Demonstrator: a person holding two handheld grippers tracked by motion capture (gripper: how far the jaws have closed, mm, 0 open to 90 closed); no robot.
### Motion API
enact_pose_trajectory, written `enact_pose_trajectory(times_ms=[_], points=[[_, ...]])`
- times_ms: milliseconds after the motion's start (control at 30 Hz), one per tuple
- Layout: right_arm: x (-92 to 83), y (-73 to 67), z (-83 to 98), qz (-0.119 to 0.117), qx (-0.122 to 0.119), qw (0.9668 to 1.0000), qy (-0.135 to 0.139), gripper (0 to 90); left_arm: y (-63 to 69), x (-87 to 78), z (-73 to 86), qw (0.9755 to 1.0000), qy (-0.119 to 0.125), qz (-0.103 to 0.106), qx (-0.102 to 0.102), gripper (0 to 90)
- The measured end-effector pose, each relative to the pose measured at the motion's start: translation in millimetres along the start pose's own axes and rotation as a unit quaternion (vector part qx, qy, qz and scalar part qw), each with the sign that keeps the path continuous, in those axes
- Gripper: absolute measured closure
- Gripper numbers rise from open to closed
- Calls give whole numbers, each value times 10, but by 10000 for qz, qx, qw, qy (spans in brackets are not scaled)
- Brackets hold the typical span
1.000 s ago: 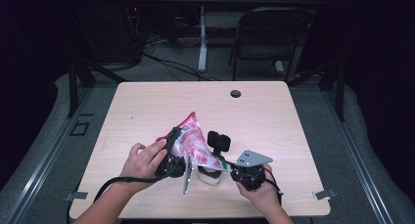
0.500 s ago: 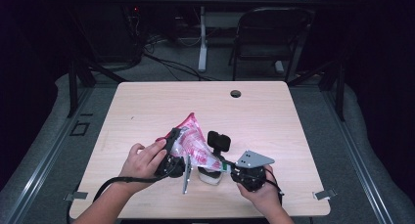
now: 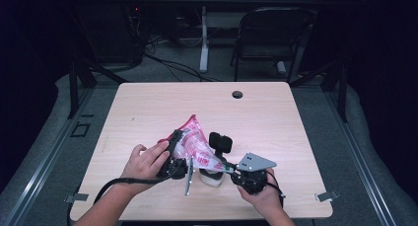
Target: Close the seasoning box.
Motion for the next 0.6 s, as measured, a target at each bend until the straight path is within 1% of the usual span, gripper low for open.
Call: enact_pose_trajectory(times_ms=[33, 67, 100, 200, 300, 367, 433, 500, 600], points=[[5, -4, 0, -13, 13, 10000, 0, 890, -5, -13, -3, 9999, -84, 60, 20, 717], [7, -6, 0, -24, 0, 10000, -45, 896, -8, -6, -6, 10000, 8, -4, 16, 717], [16, -6, 1, -28, -10, 10000, -64, 898, -8, -8, -3, 10000, -6, -1, -8, 717], [22, 0, 1, -55, -21, 9999, -82, 900, -33, -14, -1, 10000, 3, -17, 69, 717], [27, -1, -2, -59, -14, 10000, -59, 900, -43, -16, -1, 9999, 14, -13, 98, 719], [30, -1, -3, -37, -27, 9999, -90, 900, -45, -18, -2, 9999, 19, -13, 117, 719], [41, 0, -1, -34, -25, 9999, -104, 900, -40, -22, -1, 9999, -4, 44, 104, 719], [43, 7, 1, -19, -27, 9999, -146, 900, -41, -23, -3, 9999, 41, 10, 138, 720], [41, 16, 1, -15, -24, 9998, -199, 900, -43, -27, -3, 9999, 40, 12, 115, 720]])
Point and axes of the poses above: each handheld gripper's, and its own axes: x roughly forward along the jaws, z roughly out of its underside, y roughly to its right, the point moved 3 cm from there along x, roughly forward along the jaws, and after that the axes turned 7 degrees about -z, right-handed, at the moved point
